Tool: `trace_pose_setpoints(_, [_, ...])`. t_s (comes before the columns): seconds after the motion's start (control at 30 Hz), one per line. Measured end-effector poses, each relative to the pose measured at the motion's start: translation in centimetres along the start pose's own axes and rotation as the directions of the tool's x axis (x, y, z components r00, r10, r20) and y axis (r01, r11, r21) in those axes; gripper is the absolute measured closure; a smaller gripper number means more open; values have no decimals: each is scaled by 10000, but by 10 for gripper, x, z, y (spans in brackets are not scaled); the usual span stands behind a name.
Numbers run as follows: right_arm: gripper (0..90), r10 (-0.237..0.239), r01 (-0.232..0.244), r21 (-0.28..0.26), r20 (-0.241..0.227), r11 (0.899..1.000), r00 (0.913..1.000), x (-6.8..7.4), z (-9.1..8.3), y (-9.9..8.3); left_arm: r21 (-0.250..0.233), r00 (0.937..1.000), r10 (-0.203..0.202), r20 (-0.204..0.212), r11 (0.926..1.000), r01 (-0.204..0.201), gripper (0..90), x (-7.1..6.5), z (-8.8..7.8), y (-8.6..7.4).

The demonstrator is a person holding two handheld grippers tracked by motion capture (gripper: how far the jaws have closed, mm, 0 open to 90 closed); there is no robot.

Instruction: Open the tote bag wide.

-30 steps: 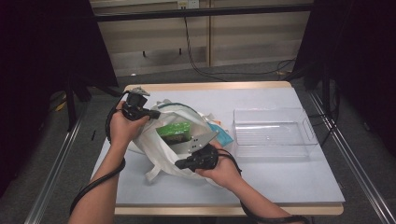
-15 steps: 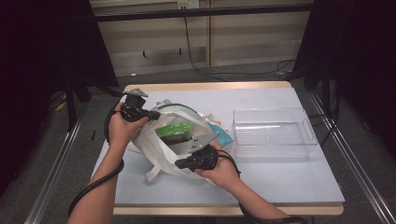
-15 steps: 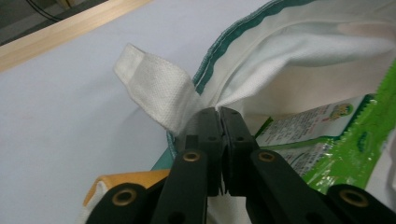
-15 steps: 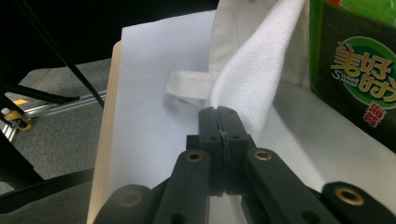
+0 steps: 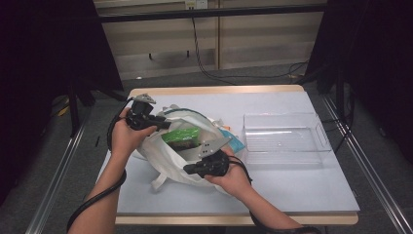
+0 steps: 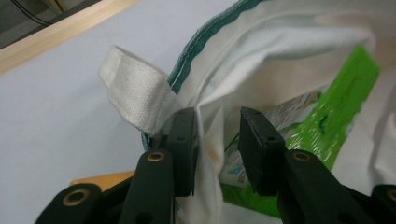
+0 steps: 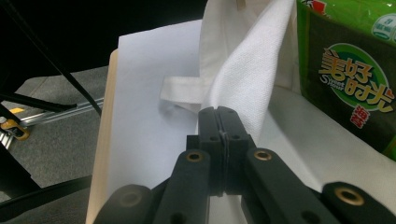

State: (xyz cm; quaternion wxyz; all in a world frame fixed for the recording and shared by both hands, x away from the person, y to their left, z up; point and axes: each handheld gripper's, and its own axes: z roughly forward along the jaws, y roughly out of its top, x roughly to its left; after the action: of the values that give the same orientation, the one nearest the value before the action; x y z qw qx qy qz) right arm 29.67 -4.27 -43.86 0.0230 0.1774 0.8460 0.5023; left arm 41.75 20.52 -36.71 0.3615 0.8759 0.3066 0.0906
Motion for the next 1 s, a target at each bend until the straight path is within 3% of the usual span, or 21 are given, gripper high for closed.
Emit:
trace_pose_setpoints(0.1, [895, 24, -24, 1, 35, 10000, 10000, 0, -1, 0, 98, 10000, 97, 12, 9999, -97, 741, 2, 2, -2])
trace_pose_setpoints(0.2, [895, 47, -47, -49, 38, 10000, 10000, 0, -1, 0, 323, 9989, 342, -321, 9989, -331, 837, 3, 3, 1])
trace_pose_setpoints(0.3, [896, 45, -45, -53, -5, 10000, 10000, 0, -1, -1, 285, 9982, 261, -535, 9993, -246, 880, 5, 5, 3])
trace_pose_setpoints(0.47, [897, 33, -32, 70, -180, 10000, 9998, 1, 2, -4, 2, 9965, -73, -834, 10000, 74, 888, 11, 9, 0])
trace_pose_setpoints(0.57, [898, -5, 8, 119, -283, 9999, 9996, 1, 3, -5, 232, 9958, 233, -881, 9995, -213, 890, 13, 9, 3])
trace_pose_setpoints(0.63, [899, -112, 122, 286, -343, 9995, 9993, 2, 4, -6, 219, 9960, 175, -871, 9996, -157, 891, 15, 9, 4])
trace_pose_setpoints(0.7, [899, -179, 194, 414, -372, 9990, 9991, 3, 6, -6, -56, 9947, -151, -1016, 9999, 146, 892, 15, 11, 4])
trace_pose_setpoints(1.0, [899, -76, 102, 506, -515, 9987, 9986, 4, 10, -12, 28, 9937, -163, -1107, 9999, 167, 894, 17, 12, 7])
